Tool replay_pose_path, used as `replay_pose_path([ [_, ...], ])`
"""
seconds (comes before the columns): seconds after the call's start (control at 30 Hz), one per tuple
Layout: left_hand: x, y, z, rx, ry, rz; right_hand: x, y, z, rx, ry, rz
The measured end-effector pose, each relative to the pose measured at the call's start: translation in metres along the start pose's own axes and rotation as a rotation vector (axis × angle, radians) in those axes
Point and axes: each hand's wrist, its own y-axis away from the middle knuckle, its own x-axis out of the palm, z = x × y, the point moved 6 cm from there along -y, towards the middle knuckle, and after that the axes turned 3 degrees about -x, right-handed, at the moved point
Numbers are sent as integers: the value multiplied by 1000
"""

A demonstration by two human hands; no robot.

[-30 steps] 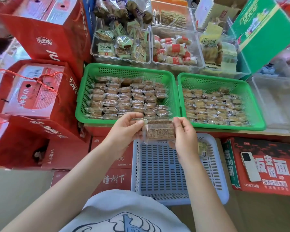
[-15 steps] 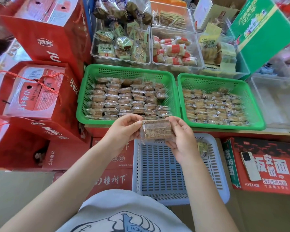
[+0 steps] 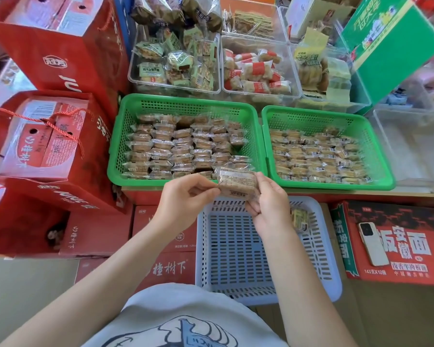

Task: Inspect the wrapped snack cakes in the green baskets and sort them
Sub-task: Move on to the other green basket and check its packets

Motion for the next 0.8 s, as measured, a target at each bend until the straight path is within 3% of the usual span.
replay_pose_path([
  [0.1, -1, -5, 6, -92, 76, -21, -3, -6, 4, -82, 53, 27],
  [0.23, -3, -15, 13, -176, 177, -44, 3, -6, 13, -192, 231, 191],
  [0.43, 5, -29, 25, -261, 234, -51, -3, -19, 20, -383, 472, 156],
  [0.57, 14, -48, 46, -325, 191, -55, -2, -33, 21, -344, 495, 191],
  [0.7, 35, -68, 51, -420, 423, 6, -6, -60, 27, -345, 573, 187],
  [0.8, 46, -90, 55, -456, 542, 41, -6, -86, 27, -209, 589, 293],
])
